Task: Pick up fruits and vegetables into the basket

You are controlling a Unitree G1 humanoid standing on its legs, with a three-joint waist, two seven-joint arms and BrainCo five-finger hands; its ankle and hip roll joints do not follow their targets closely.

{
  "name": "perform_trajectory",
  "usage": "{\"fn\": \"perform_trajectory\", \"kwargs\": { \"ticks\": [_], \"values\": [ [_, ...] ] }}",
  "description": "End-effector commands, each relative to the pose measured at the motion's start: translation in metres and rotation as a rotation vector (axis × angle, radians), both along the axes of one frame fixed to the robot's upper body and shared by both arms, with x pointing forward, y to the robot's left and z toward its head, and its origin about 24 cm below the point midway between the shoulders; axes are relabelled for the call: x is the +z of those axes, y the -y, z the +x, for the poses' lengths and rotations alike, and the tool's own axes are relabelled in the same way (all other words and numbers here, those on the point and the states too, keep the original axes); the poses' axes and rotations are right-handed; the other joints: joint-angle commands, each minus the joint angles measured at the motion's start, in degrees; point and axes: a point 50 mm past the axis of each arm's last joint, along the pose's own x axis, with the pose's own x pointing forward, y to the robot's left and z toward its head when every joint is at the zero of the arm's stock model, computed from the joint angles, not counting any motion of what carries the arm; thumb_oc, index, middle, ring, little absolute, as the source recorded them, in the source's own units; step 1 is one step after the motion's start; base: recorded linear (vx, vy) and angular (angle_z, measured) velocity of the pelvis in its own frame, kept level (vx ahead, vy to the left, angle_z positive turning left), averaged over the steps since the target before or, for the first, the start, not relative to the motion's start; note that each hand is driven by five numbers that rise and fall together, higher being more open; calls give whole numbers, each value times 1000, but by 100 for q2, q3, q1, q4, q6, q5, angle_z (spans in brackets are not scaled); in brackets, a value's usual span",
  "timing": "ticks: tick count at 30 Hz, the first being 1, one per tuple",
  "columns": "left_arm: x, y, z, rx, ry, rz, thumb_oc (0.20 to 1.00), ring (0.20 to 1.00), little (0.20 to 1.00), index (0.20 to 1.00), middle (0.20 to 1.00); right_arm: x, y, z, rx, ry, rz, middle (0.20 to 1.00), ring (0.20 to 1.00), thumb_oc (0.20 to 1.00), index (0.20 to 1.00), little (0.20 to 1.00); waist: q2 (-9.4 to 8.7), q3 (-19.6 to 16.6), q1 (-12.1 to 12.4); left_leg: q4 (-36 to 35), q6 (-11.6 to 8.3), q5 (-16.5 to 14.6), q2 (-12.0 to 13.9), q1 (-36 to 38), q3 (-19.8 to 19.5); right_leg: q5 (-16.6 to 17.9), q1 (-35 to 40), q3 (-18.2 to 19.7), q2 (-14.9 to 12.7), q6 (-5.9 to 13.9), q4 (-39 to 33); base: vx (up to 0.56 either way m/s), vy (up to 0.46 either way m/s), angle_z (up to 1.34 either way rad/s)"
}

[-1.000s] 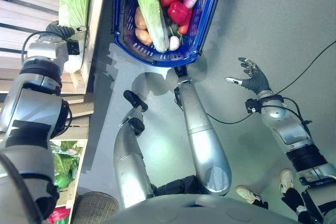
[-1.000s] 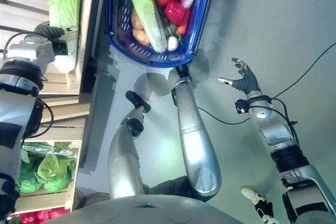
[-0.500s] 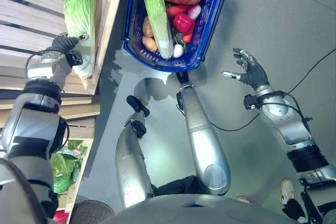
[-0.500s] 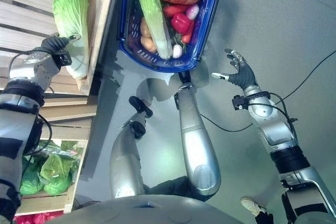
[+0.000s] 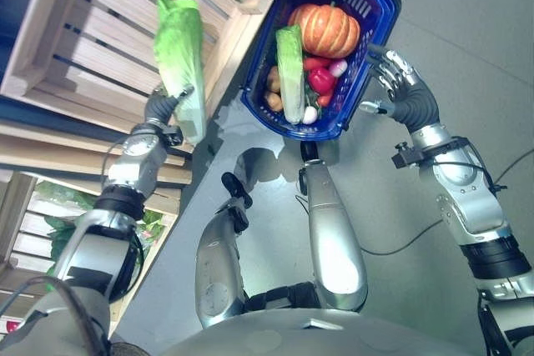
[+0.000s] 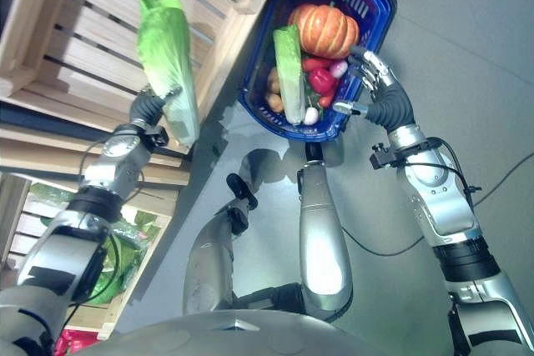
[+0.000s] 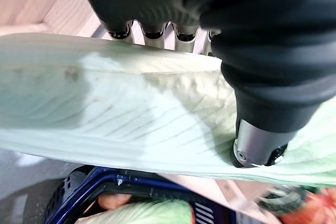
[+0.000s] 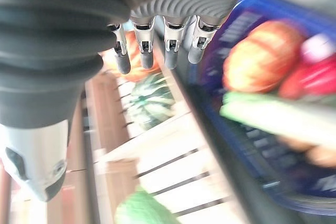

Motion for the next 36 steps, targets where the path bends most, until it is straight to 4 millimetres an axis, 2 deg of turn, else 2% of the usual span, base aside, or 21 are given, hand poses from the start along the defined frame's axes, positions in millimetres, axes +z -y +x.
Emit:
{"fn": "perform_trajectory", "kwargs": {
  "ticks": [1,2,5,10,15,19,22,24,30,36],
  "values": [
    [31,0,-5,41,225,123,200,200,200,200,200,14,-15,-3,97,32,155,1000,1000,1000,1000,1000,-8,-193,117,544,215,-536,-110,71,92,-135,501,1,47,112,-506,-71,-96,18],
    [42,6,-7,27,284,161,200,200,200,200,200,18,-24,-2,127,28,187,1000,1000,1000,1000,1000,-21,-193,221,462,277,-375,-109,123,117,57,612,-96,16,62,-626,-70,-124,14],
    [63,20,-12,5,394,251,200,200,200,200,200,21,-48,2,175,12,246,1000,1000,1000,1000,1000,-81,-211,457,372,301,-380,-154,428,-20,96,1052,-258,-53,61,-753,-2,-112,29],
    [81,37,-23,-1,556,424,200,200,200,200,200,12,-77,6,246,-91,420,1000,1000,1000,1000,1000,-271,-506,822,198,324,-403,-182,790,-208,189,1673,-516,-104,109,-1099,70,-167,24],
    [97,59,-30,-39,680,536,200,200,200,200,200,10,-101,6,327,-146,532,1000,1000,1000,1000,1000,-416,-745,1070,27,336,-452,-188,1109,-345,290,2183,-684,-91,196,-1463,67,-139,24],
    [99,74,-34,-83,715,550,200,200,200,200,200,3,-120,6,354,-211,564,1000,1000,1000,1000,1000,-542,-999,1243,-128,359,-505,-191,1359,-411,359,2574,-773,-64,268,-1771,84,-100,19],
    [98,78,-35,-95,718,556,200,200,200,200,200,2,-123,6,352,-224,565,1000,1000,1000,1000,1000,-563,-1043,1268,-181,363,-507,-192,1420,-412,376,2644,-784,-62,283,-1835,61,-36,8],
    [97,91,-37,-148,728,611,200,200,200,200,200,-7,-132,6,349,-303,588,1000,1000,1000,1000,1000,-632,-1254,1337,-334,374,-555,-193,1658,-417,394,2900,-812,-56,347,-2015,153,-51,6],
    [94,111,-39,-214,741,686,200,200,200,200,200,-20,-146,7,338,-427,651,1000,1000,1000,1000,1000,-684,-1459,1402,-420,390,-648,-206,1884,-402,418,3146,-837,-69,424,-2180,73,-8,8],
    [85,126,-40,-280,712,765,200,200,200,200,200,-31,-154,11,251,-493,629,1000,1000,1000,1000,1000,-699,-1586,1424,-489,414,-705,-214,2041,-380,435,3280,-829,-74,482,-2271,29,6,2]
  ]
}}
